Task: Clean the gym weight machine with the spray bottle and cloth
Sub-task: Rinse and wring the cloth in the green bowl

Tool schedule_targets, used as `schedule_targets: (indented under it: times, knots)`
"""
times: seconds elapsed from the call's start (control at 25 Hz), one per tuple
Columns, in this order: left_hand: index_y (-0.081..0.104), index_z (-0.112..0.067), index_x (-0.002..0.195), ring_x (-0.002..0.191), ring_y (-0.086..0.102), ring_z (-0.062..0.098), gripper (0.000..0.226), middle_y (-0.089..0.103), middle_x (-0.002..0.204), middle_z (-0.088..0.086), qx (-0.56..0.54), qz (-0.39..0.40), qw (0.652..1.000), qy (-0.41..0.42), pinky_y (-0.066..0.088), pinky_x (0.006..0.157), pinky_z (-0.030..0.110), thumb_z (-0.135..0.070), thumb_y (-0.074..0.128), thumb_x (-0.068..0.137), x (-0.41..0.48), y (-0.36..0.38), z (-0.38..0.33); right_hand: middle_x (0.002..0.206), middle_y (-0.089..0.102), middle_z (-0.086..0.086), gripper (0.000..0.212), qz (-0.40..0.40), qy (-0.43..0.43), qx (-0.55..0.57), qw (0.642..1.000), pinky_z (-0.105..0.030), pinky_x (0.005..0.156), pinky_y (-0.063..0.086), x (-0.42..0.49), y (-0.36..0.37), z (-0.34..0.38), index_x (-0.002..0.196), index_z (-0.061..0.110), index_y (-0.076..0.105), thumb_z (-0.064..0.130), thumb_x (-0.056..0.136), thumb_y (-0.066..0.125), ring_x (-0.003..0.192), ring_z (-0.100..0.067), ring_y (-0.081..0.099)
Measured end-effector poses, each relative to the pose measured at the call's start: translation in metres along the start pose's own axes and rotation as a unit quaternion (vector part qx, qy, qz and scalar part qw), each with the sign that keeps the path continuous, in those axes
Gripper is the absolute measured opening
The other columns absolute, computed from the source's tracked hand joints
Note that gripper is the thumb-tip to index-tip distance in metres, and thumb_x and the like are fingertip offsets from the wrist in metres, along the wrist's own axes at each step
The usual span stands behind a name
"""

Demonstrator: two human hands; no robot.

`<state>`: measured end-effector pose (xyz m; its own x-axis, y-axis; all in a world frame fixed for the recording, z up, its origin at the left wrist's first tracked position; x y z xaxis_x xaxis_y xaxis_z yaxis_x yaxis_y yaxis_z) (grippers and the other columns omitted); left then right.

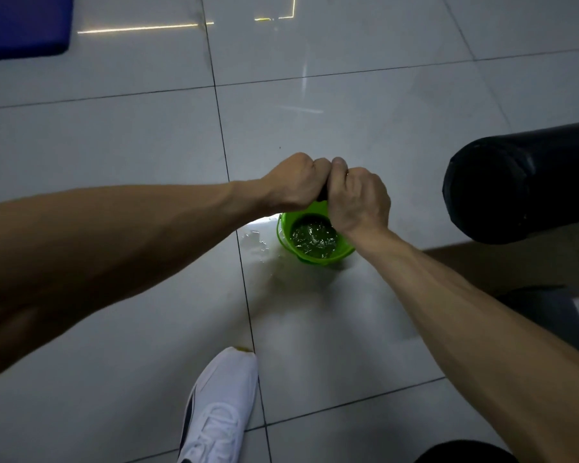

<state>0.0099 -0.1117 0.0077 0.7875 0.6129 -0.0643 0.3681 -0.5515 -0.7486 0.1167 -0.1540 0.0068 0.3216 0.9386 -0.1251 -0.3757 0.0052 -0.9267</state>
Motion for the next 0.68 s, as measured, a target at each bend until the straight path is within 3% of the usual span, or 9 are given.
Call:
schedule_targets:
  times: [0.16,0.24,0.32,0.44,0.6,0.68]
  knots:
    - [0.057,0.013,0.088,0.053,0.044,0.033,0.029,0.06,0.069,0.025,-0.093,0.003,0.991,-0.091,0.021,0.059,0.032,-0.008,0.037,0.088,0.001,-0.004,0.005,0.062,0.03,0.009,0.031,-0.012,-0.022,-0.024,0.999,-0.027,0.05,0.011,0.006,0.001,-0.001,0.084,0.022,0.044,0.03,0.108,0.026,0.057,-0.018,0.025]
    - [0.055,-0.002,0.082,0.055,0.038,0.024,0.032,0.054,0.067,0.013,-0.101,-0.014,0.983,-0.151,0.021,0.055,0.033,-0.017,0.03,0.097,0.001,-0.004,0.004,0.062,0.034,0.007,0.032,-0.023,-0.039,-0.03,0.999,-0.028,0.05,0.01,0.006,0.001,0.0,0.083,0.022,0.044,0.031,0.107,0.025,0.054,-0.015,0.023]
    - [0.044,-0.015,0.072,0.053,0.038,0.018,0.04,0.045,0.064,0.005,-0.152,-0.033,0.954,-0.255,0.031,0.05,0.028,-0.025,0.029,0.107,-0.003,-0.005,0.011,0.067,0.049,0.0,0.039,-0.033,-0.057,-0.043,0.997,-0.031,0.05,0.01,0.009,0.001,0.0,0.084,0.02,0.05,0.034,0.104,0.02,0.053,-0.018,0.026]
    - [0.044,-0.013,0.069,0.045,0.035,0.02,0.041,0.043,0.055,0.004,-0.23,-0.016,0.937,-0.264,0.027,0.041,0.026,-0.023,0.031,0.107,-0.006,0.002,0.01,0.072,0.064,-0.01,0.061,-0.06,-0.096,-0.06,0.992,-0.034,0.051,0.011,0.009,-0.001,0.003,0.081,0.016,0.06,0.041,0.095,0.006,0.057,-0.026,0.033]
    - [0.046,-0.014,0.065,0.042,0.028,0.016,0.048,0.036,0.051,0.001,-0.301,-0.005,0.893,-0.334,0.021,0.043,0.02,-0.036,0.028,0.105,-0.012,0.004,0.011,0.063,0.062,-0.013,0.056,-0.096,-0.114,-0.014,0.989,-0.033,0.059,0.024,0.008,-0.011,0.005,0.06,0.015,0.049,0.04,0.103,0.023,0.061,-0.029,0.044]
    - [0.051,-0.01,0.07,0.047,0.033,0.018,0.049,0.044,0.057,0.004,-0.283,-0.033,0.91,-0.3,0.025,0.042,0.021,-0.031,0.025,0.106,-0.012,-0.005,0.004,0.063,0.057,-0.005,0.056,-0.067,-0.103,-0.003,0.992,-0.034,0.06,0.024,0.011,-0.016,0.004,0.064,0.015,0.05,0.042,0.107,0.026,0.066,-0.029,0.05]
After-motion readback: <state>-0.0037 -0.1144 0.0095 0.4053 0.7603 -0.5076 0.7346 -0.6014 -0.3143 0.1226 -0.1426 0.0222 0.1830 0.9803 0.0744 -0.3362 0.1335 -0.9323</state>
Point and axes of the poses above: each hand's wrist, its own x-axis towards the middle knuckle, its own y-axis out of the palm, z = x × y, the point moved 5 cm from there along x, towards the middle knuckle
